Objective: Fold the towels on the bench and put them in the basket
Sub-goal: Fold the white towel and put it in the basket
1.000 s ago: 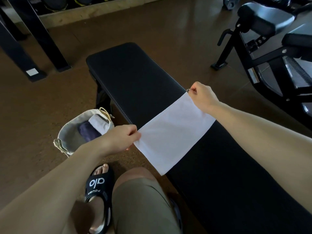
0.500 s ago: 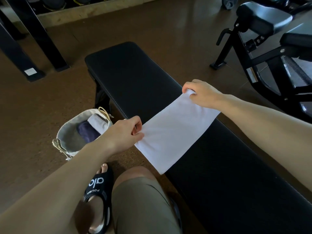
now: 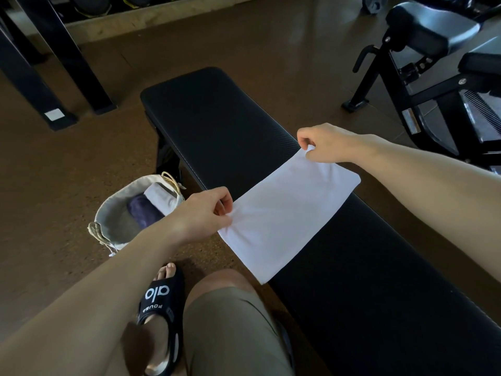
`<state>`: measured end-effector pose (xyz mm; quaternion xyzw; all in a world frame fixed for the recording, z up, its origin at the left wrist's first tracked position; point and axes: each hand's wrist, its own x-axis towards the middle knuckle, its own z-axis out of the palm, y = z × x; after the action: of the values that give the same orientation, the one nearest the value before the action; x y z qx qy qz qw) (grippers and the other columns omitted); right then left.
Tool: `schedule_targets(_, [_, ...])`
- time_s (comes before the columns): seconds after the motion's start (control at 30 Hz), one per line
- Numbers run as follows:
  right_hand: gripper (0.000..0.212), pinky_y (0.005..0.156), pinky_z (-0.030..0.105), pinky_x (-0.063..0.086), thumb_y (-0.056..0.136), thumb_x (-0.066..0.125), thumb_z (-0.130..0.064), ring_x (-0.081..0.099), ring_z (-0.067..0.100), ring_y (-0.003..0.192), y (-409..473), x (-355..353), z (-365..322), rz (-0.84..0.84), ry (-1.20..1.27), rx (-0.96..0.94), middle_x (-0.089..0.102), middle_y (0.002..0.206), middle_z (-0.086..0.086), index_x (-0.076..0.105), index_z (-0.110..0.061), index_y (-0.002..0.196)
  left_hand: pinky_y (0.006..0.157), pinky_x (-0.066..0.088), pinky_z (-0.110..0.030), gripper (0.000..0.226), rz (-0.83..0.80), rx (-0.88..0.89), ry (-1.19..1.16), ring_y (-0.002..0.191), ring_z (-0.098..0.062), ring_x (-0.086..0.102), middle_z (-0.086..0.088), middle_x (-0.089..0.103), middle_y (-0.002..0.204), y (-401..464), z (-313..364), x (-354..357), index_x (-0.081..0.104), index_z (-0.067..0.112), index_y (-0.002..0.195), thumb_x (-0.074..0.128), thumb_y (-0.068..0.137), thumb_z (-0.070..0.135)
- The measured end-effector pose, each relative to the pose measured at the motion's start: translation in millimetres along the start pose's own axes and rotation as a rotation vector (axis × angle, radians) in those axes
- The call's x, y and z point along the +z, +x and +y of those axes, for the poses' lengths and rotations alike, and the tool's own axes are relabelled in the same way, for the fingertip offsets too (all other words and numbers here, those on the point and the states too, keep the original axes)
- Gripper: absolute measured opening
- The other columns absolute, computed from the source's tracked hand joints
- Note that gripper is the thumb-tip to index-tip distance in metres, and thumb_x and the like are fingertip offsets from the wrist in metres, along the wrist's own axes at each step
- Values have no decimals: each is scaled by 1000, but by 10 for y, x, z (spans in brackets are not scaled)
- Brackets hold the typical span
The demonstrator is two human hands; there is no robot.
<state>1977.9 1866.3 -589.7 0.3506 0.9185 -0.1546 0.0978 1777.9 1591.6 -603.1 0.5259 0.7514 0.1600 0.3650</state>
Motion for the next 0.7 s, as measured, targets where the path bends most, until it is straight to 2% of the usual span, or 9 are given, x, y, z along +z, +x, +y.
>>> schedule_targets(0.17, [17, 57, 30, 44, 85, 66, -3, 54, 22, 71, 39, -37, 2, 13, 7, 35, 60, 85, 9, 54, -16, 83, 64, 42, -20, 15, -13, -2, 8, 84, -11, 58, 6, 60, 96, 7, 12, -17, 56, 28, 98, 66, 95, 19])
schedule_targets(0.4, [18, 60, 25, 41, 87, 62, -3, 55, 16, 76, 26, -57, -12, -7, 51, 4, 59, 85, 2, 59, -20, 81, 63, 41, -18, 12, -4, -37, 9, 85, -12, 59, 6, 60, 97, 12, 14, -19, 57, 27, 101, 66, 96, 21])
schedule_targets(0.6, [7, 67, 34, 49, 86, 66, -15, 58, 21, 79, 58, -67, 21, -22, 102, 50, 62, 86, 5, 63, -18, 80, 65, 41, -20, 12, -6, -32, 17, 84, -12, 58, 7, 59, 93, 14, 7, -27, 56, 27, 93, 66, 96, 21])
schedule_targets(0.7, [6, 68, 33, 51, 86, 68, -16, 61, 20, 80, 67, -85, 5, 1, 128, 64, 65, 85, 5, 67, -16, 80, 65, 40, -19, 11, -11, -38, 37, 84, -13, 58, 5, 60, 95, 15, 8, -32, 57, 26, 91, 65, 96, 20])
